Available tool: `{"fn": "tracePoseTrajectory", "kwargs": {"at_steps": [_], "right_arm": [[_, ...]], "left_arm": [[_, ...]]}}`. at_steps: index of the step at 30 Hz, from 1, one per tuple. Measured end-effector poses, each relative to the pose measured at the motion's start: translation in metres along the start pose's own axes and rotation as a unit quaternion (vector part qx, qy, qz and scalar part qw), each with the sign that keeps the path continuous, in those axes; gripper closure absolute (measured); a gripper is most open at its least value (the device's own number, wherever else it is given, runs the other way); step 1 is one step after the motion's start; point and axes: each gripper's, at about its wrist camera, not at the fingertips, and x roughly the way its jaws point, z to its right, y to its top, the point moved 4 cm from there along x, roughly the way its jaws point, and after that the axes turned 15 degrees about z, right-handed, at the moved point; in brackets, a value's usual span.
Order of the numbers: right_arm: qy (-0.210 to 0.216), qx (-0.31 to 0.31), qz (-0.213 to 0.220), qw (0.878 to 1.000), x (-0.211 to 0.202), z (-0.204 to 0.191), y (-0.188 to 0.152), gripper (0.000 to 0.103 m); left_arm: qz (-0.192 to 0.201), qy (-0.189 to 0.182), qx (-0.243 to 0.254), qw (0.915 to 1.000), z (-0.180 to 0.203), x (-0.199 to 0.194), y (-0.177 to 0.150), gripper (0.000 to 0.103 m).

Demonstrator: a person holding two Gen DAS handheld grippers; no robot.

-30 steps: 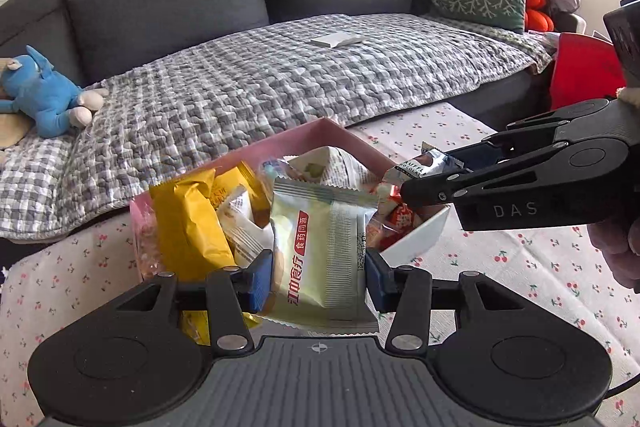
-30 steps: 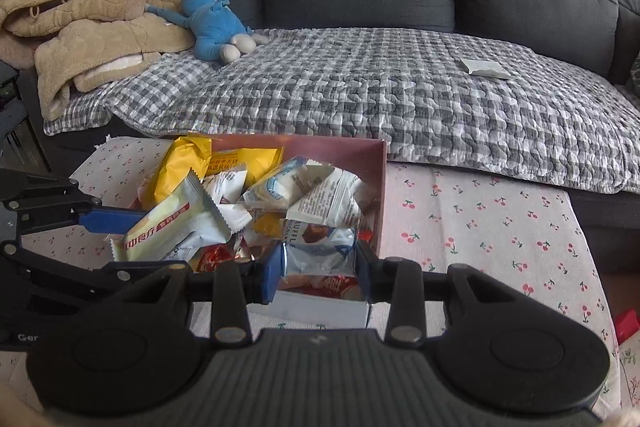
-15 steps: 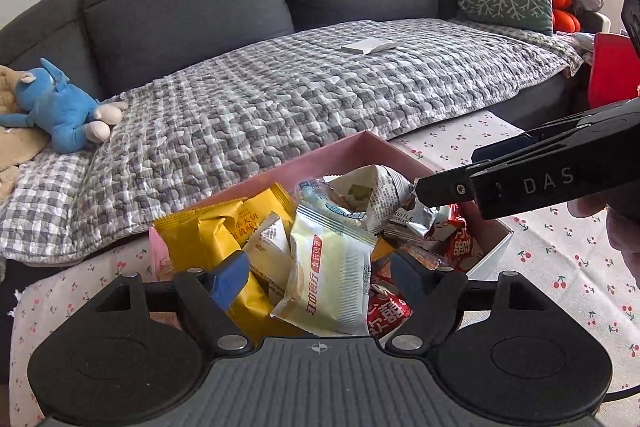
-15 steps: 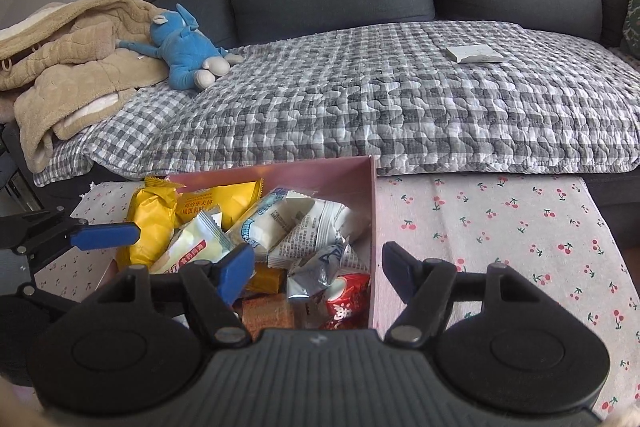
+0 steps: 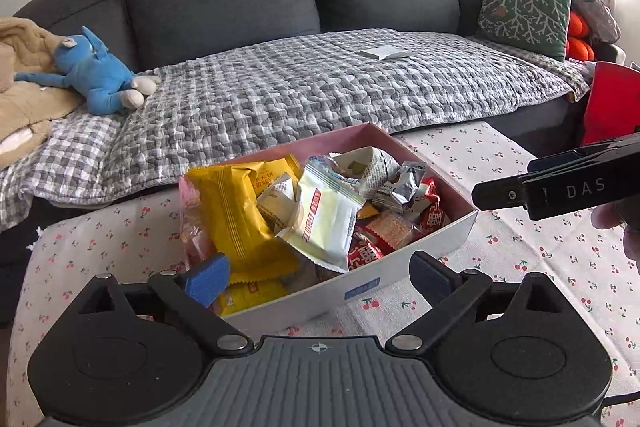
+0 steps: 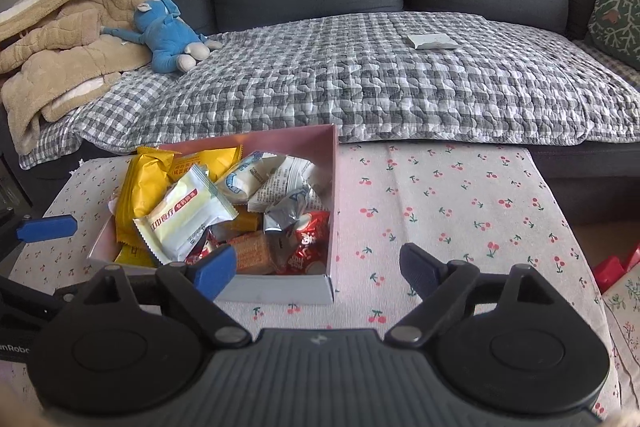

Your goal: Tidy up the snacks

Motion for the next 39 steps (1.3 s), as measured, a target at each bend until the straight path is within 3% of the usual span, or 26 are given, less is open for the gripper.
{"fn": "tracePoseTrajectory", "kwargs": {"at_steps": [9,14,20,26,39], "right_arm": [[-0.009,-0.013,-0.041,0.999,-0.033,-0.019,-0.025,0.008],[-0.015,-0.019,-0.045,0.999,-0.048,-0.029,-0.034,0.001],[-0.030,-0.013,-0.057,0.998,-0.048,-0.032,-0.048,0.000],[-0.043,-0.027,-0.052,0.997,-0.048,-0.036,-0.052,0.000],[-0.043,-0.049,-0.047,0.997,-0.047,-0.043,-0.053,0.000]], "left_arm": [[-0.036,0.042,-0.030,0.9980,0.001,-0.042,-0.021,0.004],[-0.059,0.088,-0.055,0.9928,-0.004,-0.057,-0.035,0.001],[-0.094,0.137,-0.061,0.9842,-0.013,-0.061,-0.051,0.001],[-0.109,0.150,-0.085,0.9790,-0.020,-0.060,-0.062,0.001],[-0.107,0.140,-0.097,0.9796,-0.015,-0.061,-0.065,0.001]]}}
